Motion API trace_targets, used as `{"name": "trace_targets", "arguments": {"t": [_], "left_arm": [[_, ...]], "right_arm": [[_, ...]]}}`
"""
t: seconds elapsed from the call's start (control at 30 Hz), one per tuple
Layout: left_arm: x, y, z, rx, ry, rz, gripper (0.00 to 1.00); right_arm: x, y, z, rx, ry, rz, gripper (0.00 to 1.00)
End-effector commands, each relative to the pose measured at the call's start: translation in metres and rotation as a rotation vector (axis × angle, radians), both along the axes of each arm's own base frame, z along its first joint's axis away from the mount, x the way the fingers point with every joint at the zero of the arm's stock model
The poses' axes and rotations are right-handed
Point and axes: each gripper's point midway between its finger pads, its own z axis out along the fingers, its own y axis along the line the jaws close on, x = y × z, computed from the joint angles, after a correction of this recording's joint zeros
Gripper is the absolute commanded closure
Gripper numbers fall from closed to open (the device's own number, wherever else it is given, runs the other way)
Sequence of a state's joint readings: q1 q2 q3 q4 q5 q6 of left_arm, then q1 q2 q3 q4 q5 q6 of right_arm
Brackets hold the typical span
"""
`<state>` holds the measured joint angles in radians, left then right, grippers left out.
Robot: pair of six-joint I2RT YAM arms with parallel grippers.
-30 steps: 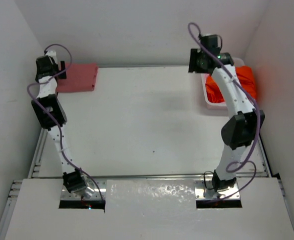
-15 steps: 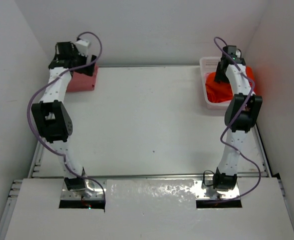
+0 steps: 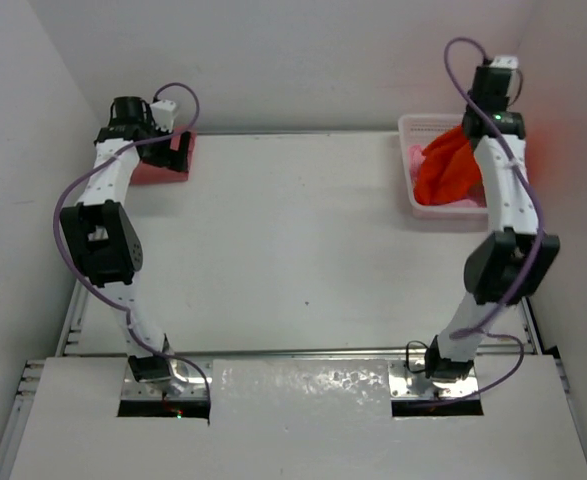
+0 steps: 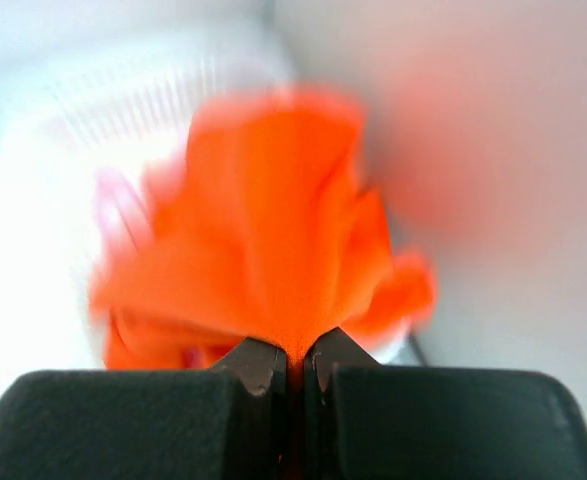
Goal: Fold and stack the t-shirts
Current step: Grab crumpled tshirt from bin with the right arm
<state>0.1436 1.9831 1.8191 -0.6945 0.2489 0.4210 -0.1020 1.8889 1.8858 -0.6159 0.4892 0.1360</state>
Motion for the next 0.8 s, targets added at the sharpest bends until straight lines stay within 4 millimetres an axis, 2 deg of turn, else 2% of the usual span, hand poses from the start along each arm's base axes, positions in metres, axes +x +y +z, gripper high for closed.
{"name": "trace_targets", "arguments": {"t": [0.0,0.03,0.07,0.1,0.17,0.2,0.23,0.27,0.3,0.33,0.37,0.4,0.43,0.47,0.5,0.53,0.57,0.6,0.63,0.7,0.73,0.77], "left_arm": [[0.004,-0.005,0.072,-0.012,-0.165,-0.009,0.00],[0.006,-0.008,0.082,-0.033,-0.187,-0.013,0.00],[0.007,-0.009,0.091,-0.063,-0.201,0.007,0.00],[0.007,-0.011,0.098,-0.088,-0.219,0.010,0.00],[0.010,-0.005,0.120,-0.127,-0.285,0.052,0.00],[0.010,-0.003,0.128,-0.172,-0.302,0.094,0.00],[0.009,-0.001,0.137,-0.202,-0.322,0.102,0.00],[0.003,0.010,0.149,-0.251,-0.341,0.138,0.00],[-0.001,0.014,0.155,-0.291,-0.350,0.137,0.00],[-0.010,0.003,0.160,-0.381,-0.346,0.052,0.01],[-0.021,0.017,0.169,-0.422,-0.364,0.043,0.01],[-0.028,0.020,0.172,-0.466,-0.360,0.028,0.01],[-0.040,0.022,0.175,-0.499,-0.354,-0.002,0.02],[-0.044,0.025,0.174,-0.485,-0.350,-0.002,0.02],[-0.046,0.034,0.168,-0.435,-0.338,0.034,0.02],[-0.055,0.033,0.163,-0.407,-0.304,0.040,0.03],[-0.059,0.035,0.161,-0.363,-0.302,0.029,0.03],[-0.066,0.038,0.153,-0.341,-0.267,0.049,0.03],[-0.071,0.039,0.153,-0.319,-0.258,0.050,0.04],[-0.079,0.041,0.148,-0.270,-0.238,0.037,0.05],[-0.086,0.042,0.146,-0.245,-0.225,0.030,0.05],[-0.088,0.043,0.144,-0.231,-0.218,0.033,0.05]], "right_arm": [[-0.026,0.009,0.162,-0.077,-0.417,0.059,1.00],[-0.032,0.015,0.175,-0.072,-0.451,0.091,1.00],[-0.043,0.031,0.203,-0.050,-0.524,0.177,1.00],[-0.048,0.043,0.218,-0.035,-0.570,0.239,1.00],[-0.058,0.071,0.238,0.020,-0.642,0.376,1.00],[-0.074,0.103,0.266,0.055,-0.723,0.543,1.00],[-0.083,0.122,0.278,0.077,-0.758,0.630,1.00],[-0.094,0.140,0.295,0.118,-0.820,0.703,1.00],[-0.109,0.168,0.307,0.167,-0.855,0.843,1.00],[-0.127,0.193,0.317,0.247,-0.892,0.921,1.00],[-0.136,0.208,0.322,0.291,-0.909,0.979,1.00],[-0.143,0.220,0.326,0.334,-0.929,1.023,1.00],[-0.152,0.246,0.315,0.460,-0.907,1.083,1.00],[-0.153,0.257,0.304,0.518,-0.883,1.097,1.00],[-0.159,0.278,0.291,0.587,-0.850,1.137,1.00],[-0.152,0.290,0.254,0.652,-0.769,1.119,1.00],[-0.149,0.302,0.233,0.677,-0.726,1.119,1.00],[-0.148,0.324,0.197,0.729,-0.630,1.124,1.00],[-0.134,0.334,0.167,0.752,-0.549,1.088,1.00],[-0.121,0.346,0.102,0.797,-0.325,1.022,0.78],[-0.102,0.341,0.042,0.775,-0.133,0.912,0.48],[-0.091,0.333,0.015,0.721,-0.051,0.843,0.35]]}}
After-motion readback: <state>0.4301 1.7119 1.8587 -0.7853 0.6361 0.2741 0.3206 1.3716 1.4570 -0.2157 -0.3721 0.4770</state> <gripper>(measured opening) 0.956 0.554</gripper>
